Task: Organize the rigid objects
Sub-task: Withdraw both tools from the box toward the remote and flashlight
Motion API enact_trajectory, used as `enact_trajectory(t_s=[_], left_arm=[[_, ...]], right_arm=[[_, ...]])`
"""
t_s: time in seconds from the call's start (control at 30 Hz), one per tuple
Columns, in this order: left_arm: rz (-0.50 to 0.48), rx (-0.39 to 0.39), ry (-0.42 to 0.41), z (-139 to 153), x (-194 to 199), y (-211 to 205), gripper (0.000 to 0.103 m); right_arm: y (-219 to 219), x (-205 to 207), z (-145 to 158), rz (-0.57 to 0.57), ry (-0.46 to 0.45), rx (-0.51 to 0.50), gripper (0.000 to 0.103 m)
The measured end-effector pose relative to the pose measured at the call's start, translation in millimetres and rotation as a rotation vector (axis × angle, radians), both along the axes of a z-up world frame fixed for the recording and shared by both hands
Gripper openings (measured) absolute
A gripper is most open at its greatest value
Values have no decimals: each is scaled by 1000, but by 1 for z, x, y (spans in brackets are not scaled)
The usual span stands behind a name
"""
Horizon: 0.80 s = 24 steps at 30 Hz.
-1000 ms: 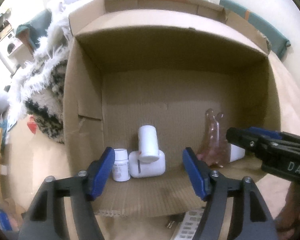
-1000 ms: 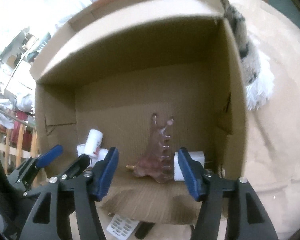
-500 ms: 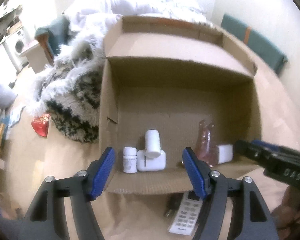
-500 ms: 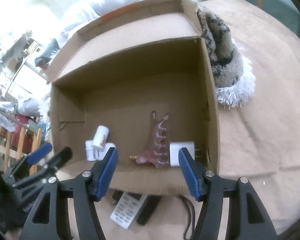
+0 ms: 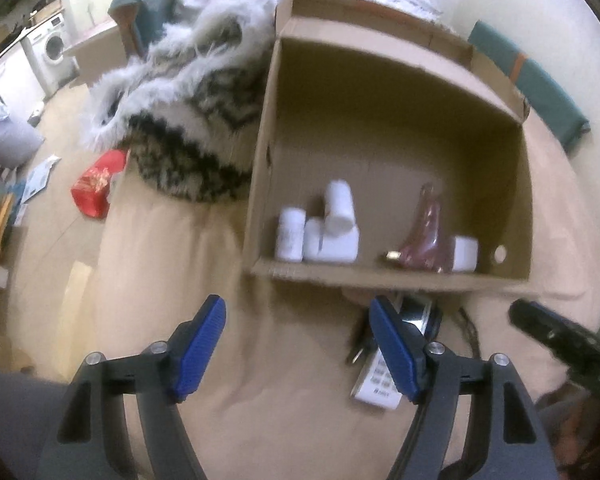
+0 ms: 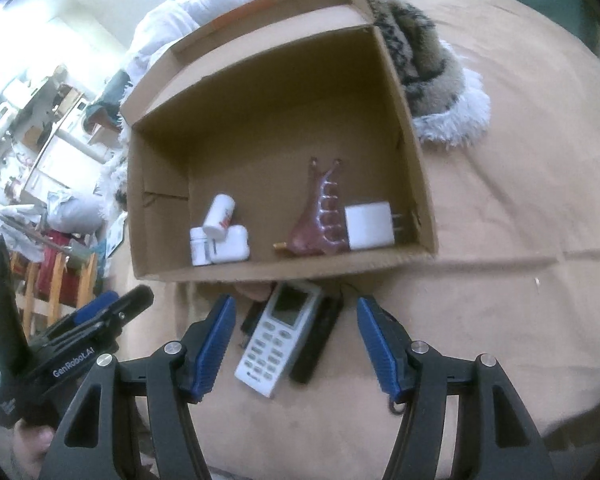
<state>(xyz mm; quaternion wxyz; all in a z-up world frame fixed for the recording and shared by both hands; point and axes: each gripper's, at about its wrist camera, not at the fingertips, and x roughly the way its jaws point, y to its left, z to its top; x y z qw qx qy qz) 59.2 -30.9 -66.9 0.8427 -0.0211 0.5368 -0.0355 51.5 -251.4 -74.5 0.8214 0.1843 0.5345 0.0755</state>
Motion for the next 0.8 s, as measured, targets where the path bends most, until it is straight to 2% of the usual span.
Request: enact_trajectory(t_s=[0.1,0.23,0.37,0.47,0.53,0.6,0.73,0.8], left_arm=[[-27,17,28,-10,-5,-7,72],[-117,31,88,-33,-6,-30,72],[-229,-7,182,-58,-11,-57,70],[-309,34,223,-74,-19,-76,66],[-327,61,222,-80,-21,-82,65],[-335,89,216,-85,-20,-84,60],[-339,19,241,-89,-17,-83,50],[-357,-21,262,-89,-17,-83,35]], right_arm=[[-3,-5,-2,-23,-8,-28,66],[-10,-2,-14,-44,29,-24,66],[-19,2,-27,-72,65,-35,66],[-23,5,-33,-90,88,-17,66],[-24,7,-36,-95,98,-11,66],[-25,8,-37,-96,102,-2,66],[-25,10,-39,-96,110,0,66],[-24,10,-40,-94,115,-2,66]])
